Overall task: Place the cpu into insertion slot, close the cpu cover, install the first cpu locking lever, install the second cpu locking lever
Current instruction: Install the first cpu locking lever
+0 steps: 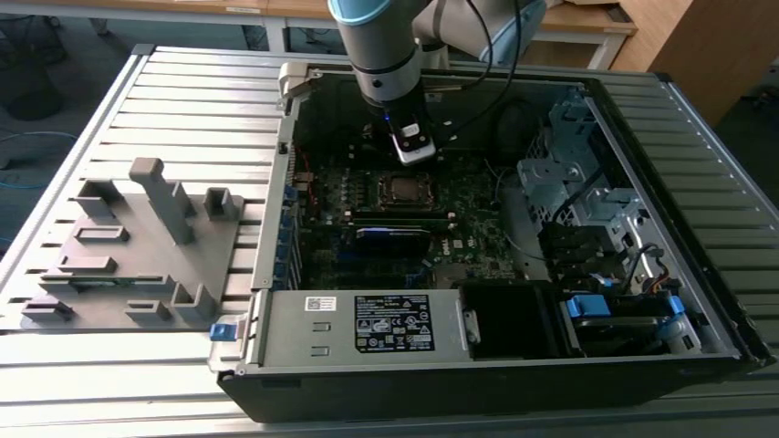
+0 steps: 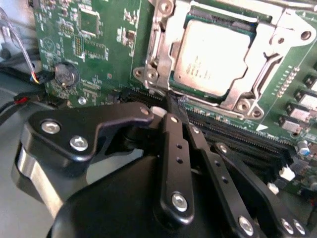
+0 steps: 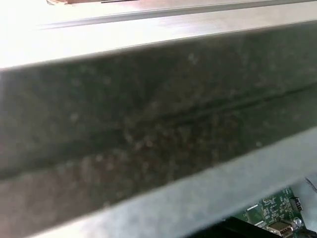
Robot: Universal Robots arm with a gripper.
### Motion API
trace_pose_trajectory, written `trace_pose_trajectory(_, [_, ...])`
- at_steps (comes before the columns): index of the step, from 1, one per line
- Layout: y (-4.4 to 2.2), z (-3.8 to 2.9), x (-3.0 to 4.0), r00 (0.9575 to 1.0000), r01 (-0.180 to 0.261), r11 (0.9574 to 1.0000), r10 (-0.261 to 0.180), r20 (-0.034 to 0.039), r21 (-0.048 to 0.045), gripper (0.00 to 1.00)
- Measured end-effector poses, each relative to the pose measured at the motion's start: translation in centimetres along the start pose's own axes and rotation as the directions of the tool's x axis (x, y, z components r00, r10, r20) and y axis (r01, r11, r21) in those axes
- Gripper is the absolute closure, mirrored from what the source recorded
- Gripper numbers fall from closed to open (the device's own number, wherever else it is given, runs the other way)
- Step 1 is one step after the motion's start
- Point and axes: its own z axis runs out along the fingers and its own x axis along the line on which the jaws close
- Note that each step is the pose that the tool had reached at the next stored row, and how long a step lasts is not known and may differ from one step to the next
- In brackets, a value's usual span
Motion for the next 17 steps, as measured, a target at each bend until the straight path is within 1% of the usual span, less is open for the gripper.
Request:
trace_pose_trajectory(3, [0.00, -0.01, 0.00, 1.0000, 0.000, 1.0000, 0.000, -0.0002, 0.0003, 0.90])
trace_pose_trajectory(7, [0.00, 0.00, -0.01, 1.0000, -0.002, 1.0000, 0.002, -0.0018, -0.0057, 0.90])
trace_pose_trajectory(12, [0.00, -0.02, -0.01, 1.0000, -0.002, 1.0000, 0.002, -0.0020, -0.0063, 0.90])
trace_pose_trajectory(17, [0.06, -0.27, -0.07, 1.0000, -0.002, 1.0000, 0.002, -0.0020, -0.0063, 0.90])
